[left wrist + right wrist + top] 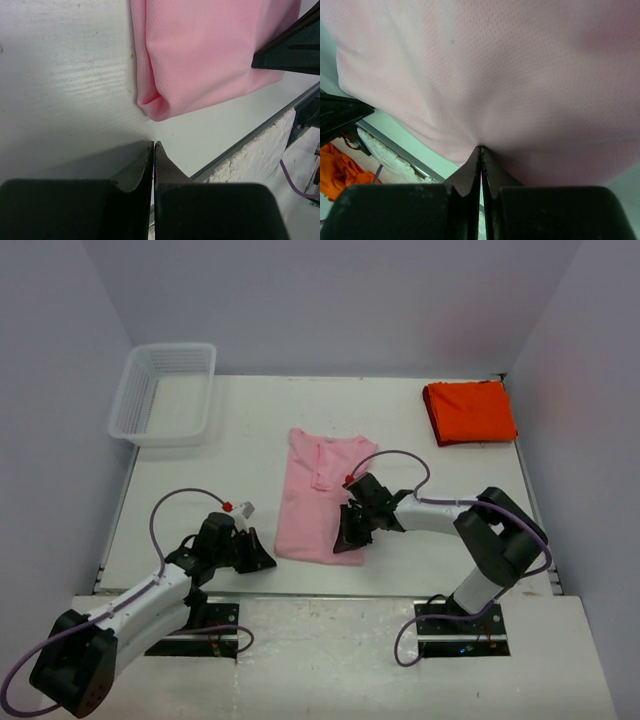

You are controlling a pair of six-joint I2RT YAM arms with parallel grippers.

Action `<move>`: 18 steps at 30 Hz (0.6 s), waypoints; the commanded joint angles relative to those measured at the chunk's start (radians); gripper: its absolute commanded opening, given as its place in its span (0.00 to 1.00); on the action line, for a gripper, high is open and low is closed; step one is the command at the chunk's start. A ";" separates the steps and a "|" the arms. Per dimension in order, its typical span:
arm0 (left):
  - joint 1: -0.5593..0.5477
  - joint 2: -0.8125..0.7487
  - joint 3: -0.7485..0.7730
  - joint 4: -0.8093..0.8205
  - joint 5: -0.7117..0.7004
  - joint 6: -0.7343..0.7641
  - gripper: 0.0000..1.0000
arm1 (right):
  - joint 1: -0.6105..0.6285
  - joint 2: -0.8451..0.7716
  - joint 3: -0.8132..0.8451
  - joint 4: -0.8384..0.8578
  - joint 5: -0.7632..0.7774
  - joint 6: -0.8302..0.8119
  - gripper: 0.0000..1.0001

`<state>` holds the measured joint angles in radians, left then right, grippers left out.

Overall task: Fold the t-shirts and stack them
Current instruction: Fold the folded rectangular tshirt in 1/3 of the way

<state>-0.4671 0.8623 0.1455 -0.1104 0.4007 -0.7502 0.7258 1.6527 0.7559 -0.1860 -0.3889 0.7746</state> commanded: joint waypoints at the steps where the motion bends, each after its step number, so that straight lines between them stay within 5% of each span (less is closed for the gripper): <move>1: -0.011 -0.100 0.000 -0.138 -0.046 -0.017 0.00 | 0.041 0.018 -0.050 -0.092 0.174 -0.044 0.00; 6: -0.016 -0.223 0.031 -0.227 -0.097 -0.021 0.00 | 0.098 -0.063 -0.046 -0.108 0.225 -0.049 0.00; 13: -0.018 -0.181 0.051 -0.203 -0.102 -0.021 0.00 | 0.158 -0.286 0.032 -0.254 0.341 -0.090 0.00; 18: -0.022 -0.172 0.084 -0.180 -0.146 -0.025 0.01 | 0.162 -0.514 0.045 -0.360 0.378 -0.078 0.15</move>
<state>-0.4812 0.6846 0.1730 -0.3119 0.2897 -0.7643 0.8837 1.2522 0.7647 -0.4526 -0.0830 0.7063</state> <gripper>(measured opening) 0.005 0.114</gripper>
